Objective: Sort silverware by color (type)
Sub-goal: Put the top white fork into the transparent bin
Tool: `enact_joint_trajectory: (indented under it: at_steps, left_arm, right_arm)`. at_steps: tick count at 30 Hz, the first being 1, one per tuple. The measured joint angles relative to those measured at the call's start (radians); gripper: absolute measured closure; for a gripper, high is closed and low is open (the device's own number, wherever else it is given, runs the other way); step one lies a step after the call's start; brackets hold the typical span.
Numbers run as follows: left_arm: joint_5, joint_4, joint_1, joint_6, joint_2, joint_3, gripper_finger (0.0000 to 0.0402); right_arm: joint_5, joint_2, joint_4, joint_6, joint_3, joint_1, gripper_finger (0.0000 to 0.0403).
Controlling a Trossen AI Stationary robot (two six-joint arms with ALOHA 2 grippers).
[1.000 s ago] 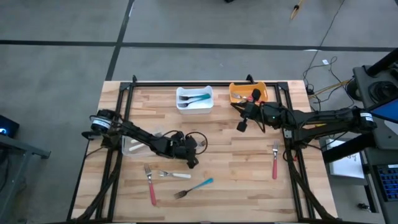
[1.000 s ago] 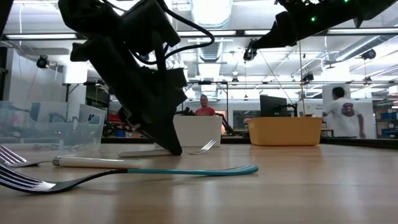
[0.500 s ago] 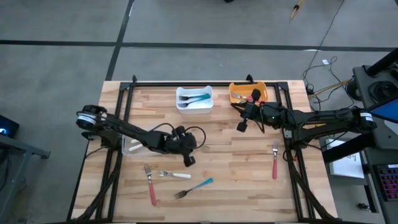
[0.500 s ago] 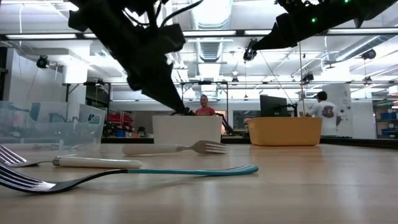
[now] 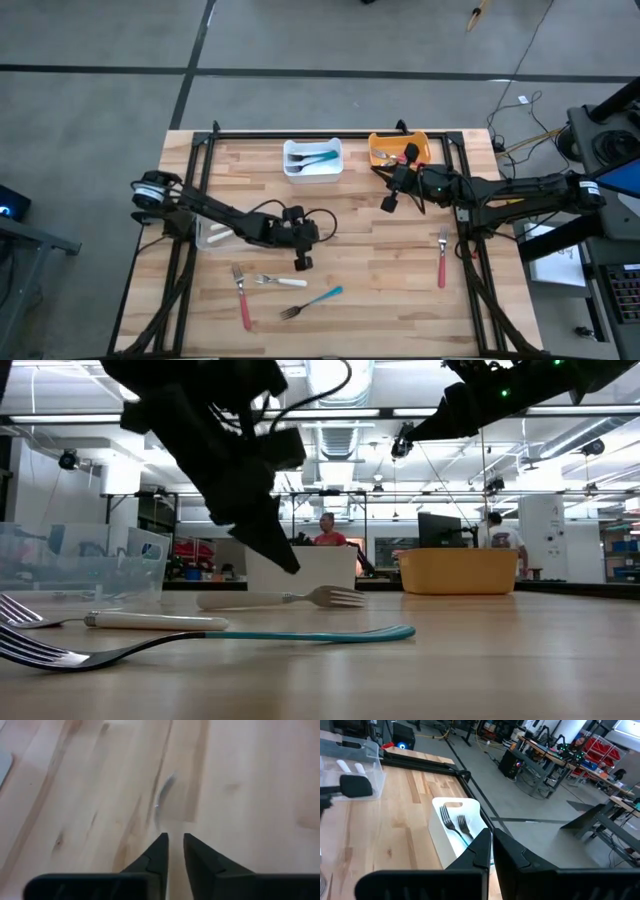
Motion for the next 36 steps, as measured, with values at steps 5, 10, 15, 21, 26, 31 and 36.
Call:
enact_joint_trajectory:
  at_steps: [5, 10, 15, 21, 26, 31, 36]
  left_arm:
    - [-0.01, 0.014, 0.017, 0.007, 0.035, 0.0, 0.031]
    - [-0.009, 0.026, 0.022, 0.016, 0.063, 0.0, 0.0287]
    - [-0.002, 0.028, 0.022, 0.017, 0.095, 0.0, 0.0291]
    - [0.001, 0.034, 0.022, 0.01, 0.104, 0.0, 0.0364]
    - [-0.001, 0.028, 0.024, -0.008, 0.098, 0.0, 0.0385]
    - [0.039, 0.0, 0.024, -0.054, 0.075, 0.026, 0.0391]
    - [0.055, -0.15, 0.022, -0.041, -0.009, 0.113, 0.0391]
  right_arm:
    - [0.001, 0.0, -0.001, -0.001, 0.0, 0.0, 0.0394]
    - [0.001, 0.0, -0.002, -0.004, 0.0, 0.0, 0.0394]
    - [0.001, 0.0, -0.002, -0.012, 0.0, 0.0, 0.0394]
    - [0.001, 0.0, -0.002, -0.012, 0.0, 0.0, 0.0394]
    - [0.002, 0.0, -0.002, -0.016, 0.0, -0.001, 0.0394]
    - [0.002, 0.0, -0.002, -0.016, 0.0, -0.001, 0.0394]
    - [0.002, 0.0, -0.002, -0.017, 0.0, -0.001, 0.0394]
